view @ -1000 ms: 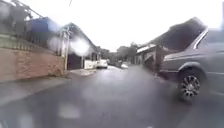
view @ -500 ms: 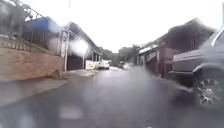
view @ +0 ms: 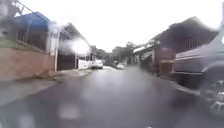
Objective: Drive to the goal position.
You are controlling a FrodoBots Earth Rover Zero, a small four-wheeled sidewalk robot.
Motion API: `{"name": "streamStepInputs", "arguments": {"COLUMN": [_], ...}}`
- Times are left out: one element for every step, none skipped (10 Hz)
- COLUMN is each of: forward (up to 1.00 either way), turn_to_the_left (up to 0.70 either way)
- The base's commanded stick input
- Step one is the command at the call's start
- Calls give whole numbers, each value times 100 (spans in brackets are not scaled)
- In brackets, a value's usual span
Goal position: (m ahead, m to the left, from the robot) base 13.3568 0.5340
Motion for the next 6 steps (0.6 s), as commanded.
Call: {"name": "streamStepInputs", "arguments": {"forward": [70, 70, 70, 70, 70, 70], "turn_to_the_left": [0, 0, 0, 0, 0, 0]}}
